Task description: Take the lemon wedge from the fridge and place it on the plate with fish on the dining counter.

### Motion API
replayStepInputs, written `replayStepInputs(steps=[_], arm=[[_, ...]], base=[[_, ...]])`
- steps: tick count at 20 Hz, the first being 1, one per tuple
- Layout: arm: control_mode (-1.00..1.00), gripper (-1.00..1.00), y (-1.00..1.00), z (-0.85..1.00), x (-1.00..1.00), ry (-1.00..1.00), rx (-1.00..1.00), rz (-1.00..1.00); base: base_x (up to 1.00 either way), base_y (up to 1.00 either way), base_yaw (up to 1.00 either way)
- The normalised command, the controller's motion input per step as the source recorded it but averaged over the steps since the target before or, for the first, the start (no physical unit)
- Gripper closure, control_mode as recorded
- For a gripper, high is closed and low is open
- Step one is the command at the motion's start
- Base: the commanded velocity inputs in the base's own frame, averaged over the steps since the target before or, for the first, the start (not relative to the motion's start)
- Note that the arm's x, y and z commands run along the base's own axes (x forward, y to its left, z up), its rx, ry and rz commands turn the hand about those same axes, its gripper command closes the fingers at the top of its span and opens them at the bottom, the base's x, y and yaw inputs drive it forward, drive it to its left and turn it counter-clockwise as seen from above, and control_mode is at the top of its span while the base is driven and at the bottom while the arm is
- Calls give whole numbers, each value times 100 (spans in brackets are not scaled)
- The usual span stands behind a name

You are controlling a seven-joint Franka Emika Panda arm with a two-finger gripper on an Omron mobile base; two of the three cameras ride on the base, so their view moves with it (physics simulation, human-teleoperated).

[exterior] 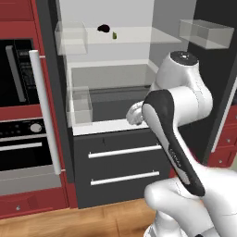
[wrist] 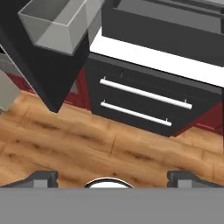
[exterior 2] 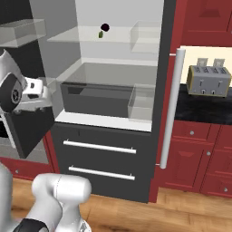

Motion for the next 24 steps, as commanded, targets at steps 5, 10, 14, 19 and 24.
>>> replayStepInputs(steps=[5, 10, 14, 19, 24], arm=[[-100, -100, -99, 8, -53, -37, -23, -21], [-100, -100, -18, 0, -6, -23, 1, 0], [-100, -100, -16, 15, -10, -8, 8, 0], [-100, -100, -13, 10, -4, -11, 17, 0], [-100, -100, 0, 10, 47, -2, 12, 0]], base=[[0, 0, 0], [0, 0, 0], [0, 0, 0], [0, 0, 0], [0, 0, 0]])
